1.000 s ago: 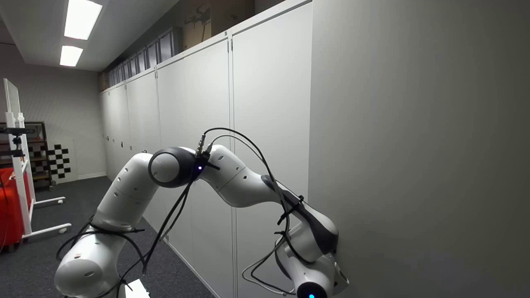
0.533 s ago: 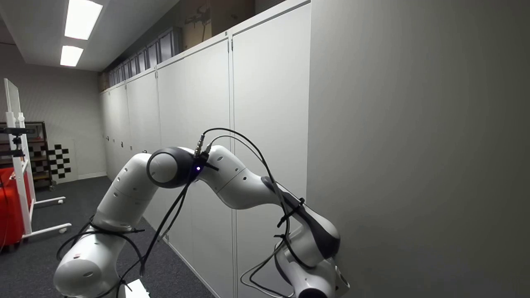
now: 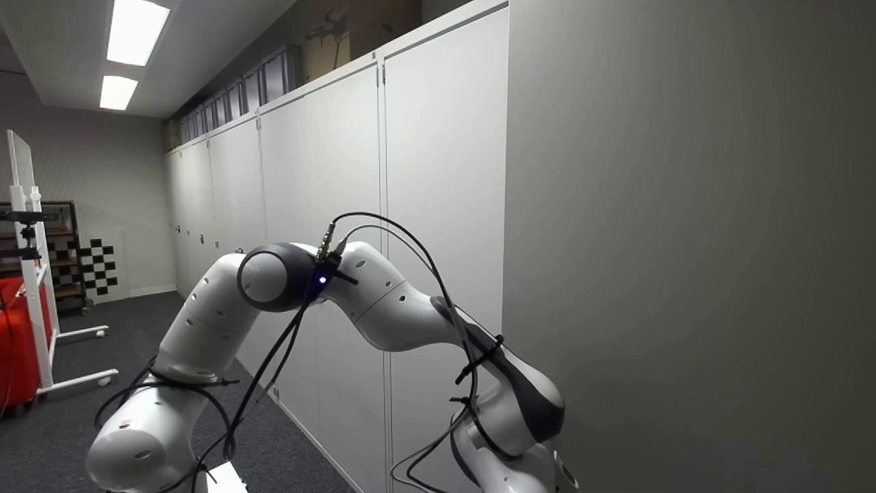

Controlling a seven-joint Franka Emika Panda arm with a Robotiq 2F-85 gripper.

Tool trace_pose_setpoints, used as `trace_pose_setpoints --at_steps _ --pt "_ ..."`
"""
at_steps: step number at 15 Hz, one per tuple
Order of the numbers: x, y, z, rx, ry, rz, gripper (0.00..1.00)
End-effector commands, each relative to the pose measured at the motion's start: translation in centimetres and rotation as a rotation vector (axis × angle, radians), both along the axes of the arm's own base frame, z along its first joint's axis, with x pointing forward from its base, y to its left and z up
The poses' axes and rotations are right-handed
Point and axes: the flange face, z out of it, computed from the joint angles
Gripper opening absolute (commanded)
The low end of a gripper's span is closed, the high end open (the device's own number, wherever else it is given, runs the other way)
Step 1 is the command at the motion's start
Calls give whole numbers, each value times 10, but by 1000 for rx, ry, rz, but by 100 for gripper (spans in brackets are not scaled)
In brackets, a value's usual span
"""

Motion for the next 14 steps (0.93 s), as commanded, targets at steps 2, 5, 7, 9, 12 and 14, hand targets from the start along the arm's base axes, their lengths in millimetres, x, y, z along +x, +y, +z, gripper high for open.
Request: trace_pose_setpoints --at_steps 2,5,7,9,12,14 --pt "-33 -24 35 33 -39 -30 8" --pt "-41 -29 36 34 -38 -22 8" --pt "-46 -32 37 35 -37 -18 8" --pt "-51 -35 37 36 -34 -11 8" --pt "-59 -41 37 37 -34 -6 8" --pt "-63 -45 37 40 -31 0 8"
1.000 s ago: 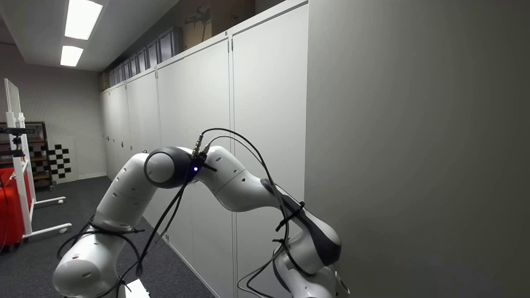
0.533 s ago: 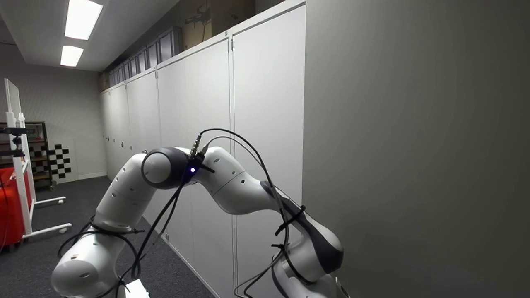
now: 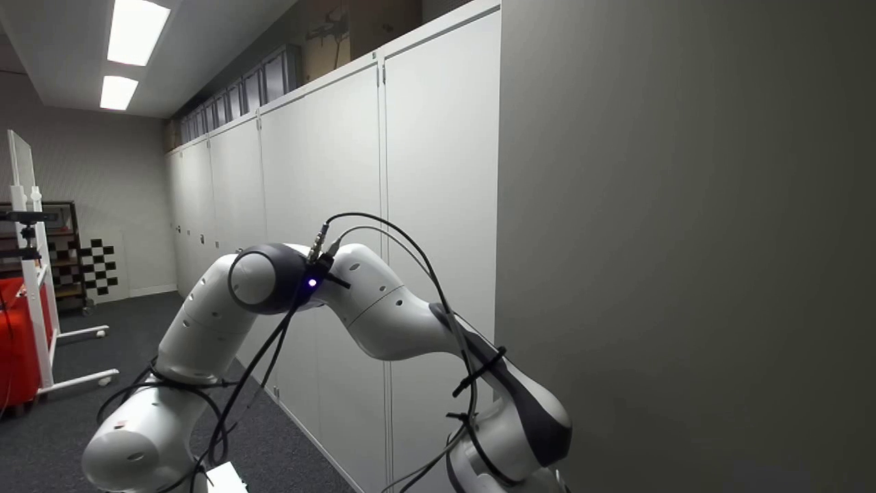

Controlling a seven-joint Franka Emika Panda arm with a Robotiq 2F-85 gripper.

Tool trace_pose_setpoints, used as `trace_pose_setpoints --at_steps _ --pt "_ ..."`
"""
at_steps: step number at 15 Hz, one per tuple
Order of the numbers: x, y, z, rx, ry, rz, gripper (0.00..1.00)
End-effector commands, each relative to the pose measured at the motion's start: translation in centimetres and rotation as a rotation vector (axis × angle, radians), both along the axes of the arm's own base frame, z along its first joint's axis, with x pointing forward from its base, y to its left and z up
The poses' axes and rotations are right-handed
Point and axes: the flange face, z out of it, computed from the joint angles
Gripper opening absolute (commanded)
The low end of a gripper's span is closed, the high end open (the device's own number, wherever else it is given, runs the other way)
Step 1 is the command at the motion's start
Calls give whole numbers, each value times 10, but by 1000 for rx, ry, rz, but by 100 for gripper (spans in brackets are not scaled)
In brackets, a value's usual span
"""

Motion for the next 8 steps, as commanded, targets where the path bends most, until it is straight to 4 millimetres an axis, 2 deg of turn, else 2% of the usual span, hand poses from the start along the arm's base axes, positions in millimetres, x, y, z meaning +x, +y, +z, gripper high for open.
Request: trace_pose_setpoints --at_steps 1,8 --pt "-26 -25 37 28 -33 -45 8" --pt "-36 -37 37 36 -14 -24 8"
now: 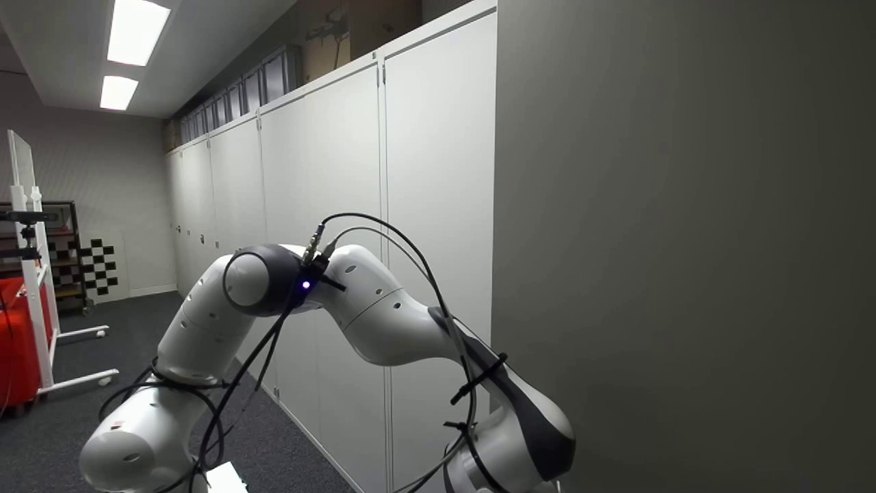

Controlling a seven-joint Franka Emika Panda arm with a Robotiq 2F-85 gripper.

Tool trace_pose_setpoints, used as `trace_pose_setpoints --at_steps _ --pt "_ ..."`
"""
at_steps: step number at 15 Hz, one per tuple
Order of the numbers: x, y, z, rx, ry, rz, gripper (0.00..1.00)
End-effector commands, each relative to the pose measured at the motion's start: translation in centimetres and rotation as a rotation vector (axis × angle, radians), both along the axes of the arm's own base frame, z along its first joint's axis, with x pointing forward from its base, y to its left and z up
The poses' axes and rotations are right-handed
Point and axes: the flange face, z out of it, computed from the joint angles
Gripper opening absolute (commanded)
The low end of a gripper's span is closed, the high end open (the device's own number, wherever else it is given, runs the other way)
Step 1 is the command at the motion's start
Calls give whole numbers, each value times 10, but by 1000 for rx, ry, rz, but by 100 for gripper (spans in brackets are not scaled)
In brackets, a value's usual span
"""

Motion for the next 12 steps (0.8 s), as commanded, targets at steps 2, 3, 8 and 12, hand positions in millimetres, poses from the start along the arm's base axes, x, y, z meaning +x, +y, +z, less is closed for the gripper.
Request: trace_pose_setpoints --at_steps 2,3,8,12 --pt "-18 -29 37 29 -15 -37 8" --pt "-18 -30 37 31 -12 -36 8" --pt "-21 -38 40 38 10 -28 8" --pt "-25 -44 40 45 19 -30 8"
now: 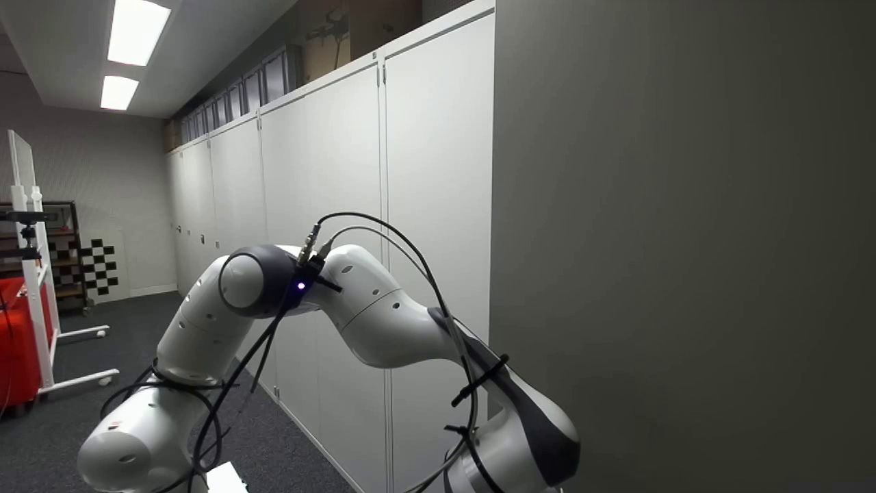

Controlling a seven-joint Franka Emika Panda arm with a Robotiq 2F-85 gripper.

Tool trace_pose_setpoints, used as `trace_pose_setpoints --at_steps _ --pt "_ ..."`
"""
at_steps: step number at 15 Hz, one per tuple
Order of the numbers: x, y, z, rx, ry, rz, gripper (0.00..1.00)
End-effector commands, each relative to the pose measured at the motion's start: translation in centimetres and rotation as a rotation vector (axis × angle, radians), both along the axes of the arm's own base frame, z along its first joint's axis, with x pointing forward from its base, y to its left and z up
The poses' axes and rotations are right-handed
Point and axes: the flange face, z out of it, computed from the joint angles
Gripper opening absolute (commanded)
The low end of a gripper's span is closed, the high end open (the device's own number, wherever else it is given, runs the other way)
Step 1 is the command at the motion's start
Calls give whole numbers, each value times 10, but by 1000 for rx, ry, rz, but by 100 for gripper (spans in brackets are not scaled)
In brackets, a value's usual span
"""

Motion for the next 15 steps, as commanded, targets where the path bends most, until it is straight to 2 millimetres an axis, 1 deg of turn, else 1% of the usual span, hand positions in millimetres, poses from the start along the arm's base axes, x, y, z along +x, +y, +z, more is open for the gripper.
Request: trace_pose_setpoints --at_steps 1,15 --pt "-13 -34 37 27 -13 -46 8" --pt "-36 -60 37 40 11 -43 8"
